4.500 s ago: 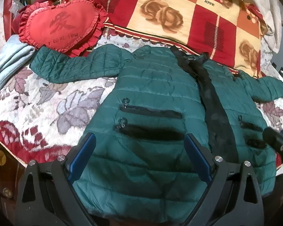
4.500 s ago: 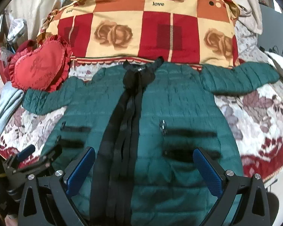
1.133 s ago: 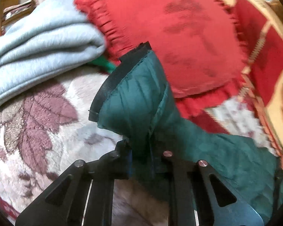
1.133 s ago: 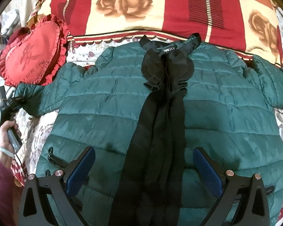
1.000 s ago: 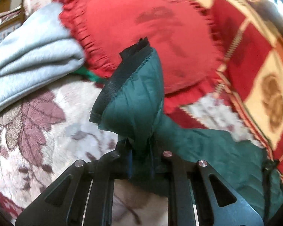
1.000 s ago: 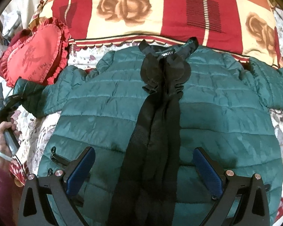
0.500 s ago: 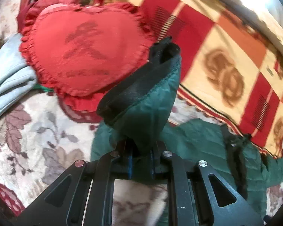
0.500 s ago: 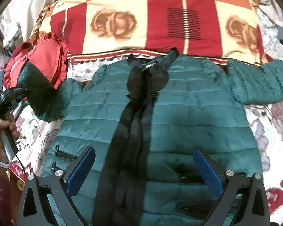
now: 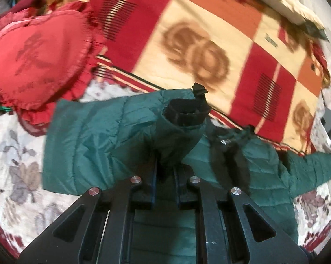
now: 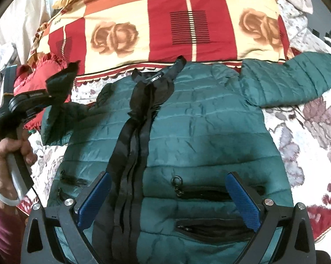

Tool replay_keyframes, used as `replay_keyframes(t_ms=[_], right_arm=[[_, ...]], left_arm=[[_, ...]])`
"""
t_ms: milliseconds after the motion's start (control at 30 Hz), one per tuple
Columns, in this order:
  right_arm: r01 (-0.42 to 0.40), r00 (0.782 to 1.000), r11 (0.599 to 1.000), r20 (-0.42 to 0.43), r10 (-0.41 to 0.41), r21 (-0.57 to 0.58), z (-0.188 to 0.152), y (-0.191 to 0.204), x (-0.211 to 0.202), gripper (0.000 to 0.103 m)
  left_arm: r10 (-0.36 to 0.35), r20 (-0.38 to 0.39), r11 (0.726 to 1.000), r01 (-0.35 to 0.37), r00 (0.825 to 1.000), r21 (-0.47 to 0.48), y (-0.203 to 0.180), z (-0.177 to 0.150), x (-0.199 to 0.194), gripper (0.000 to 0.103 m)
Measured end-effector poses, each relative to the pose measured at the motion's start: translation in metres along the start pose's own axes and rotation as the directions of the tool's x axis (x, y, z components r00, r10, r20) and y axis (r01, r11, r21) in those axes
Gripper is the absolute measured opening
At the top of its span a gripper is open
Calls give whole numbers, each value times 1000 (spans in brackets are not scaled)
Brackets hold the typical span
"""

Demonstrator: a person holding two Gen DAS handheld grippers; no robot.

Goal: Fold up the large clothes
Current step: 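Carry the sleeve across the jacket body and open the left gripper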

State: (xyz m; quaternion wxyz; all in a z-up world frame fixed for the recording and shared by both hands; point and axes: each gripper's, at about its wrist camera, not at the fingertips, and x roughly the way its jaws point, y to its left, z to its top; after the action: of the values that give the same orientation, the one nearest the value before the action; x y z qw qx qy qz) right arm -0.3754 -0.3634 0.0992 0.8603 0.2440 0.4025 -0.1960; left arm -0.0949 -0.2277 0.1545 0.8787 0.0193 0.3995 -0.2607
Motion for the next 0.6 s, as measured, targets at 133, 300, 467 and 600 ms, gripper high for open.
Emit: replay_keyframes(t_ms=[133,300,467,600], right_arm=[[-2,1000,1000,-5,2,20,-1,-8,0,103],[-1,1000,999,-4,1,35,-3,-15,0,103],[-4,1000,999,-1,4,49,-1,-21,-1,103],[-5,1000,998,0,5,57,-1,-24,-2,103]], left_arm=[[-28,-32,999,29,999,39,-31,-11,12,10],[-75,-66,994,80,995,69,-64,-23,18,9],[-128,-94,986,137,987,98,-97,-34,19,9],[-143,-108,981,155,984,118,-115,-40,22,9]])
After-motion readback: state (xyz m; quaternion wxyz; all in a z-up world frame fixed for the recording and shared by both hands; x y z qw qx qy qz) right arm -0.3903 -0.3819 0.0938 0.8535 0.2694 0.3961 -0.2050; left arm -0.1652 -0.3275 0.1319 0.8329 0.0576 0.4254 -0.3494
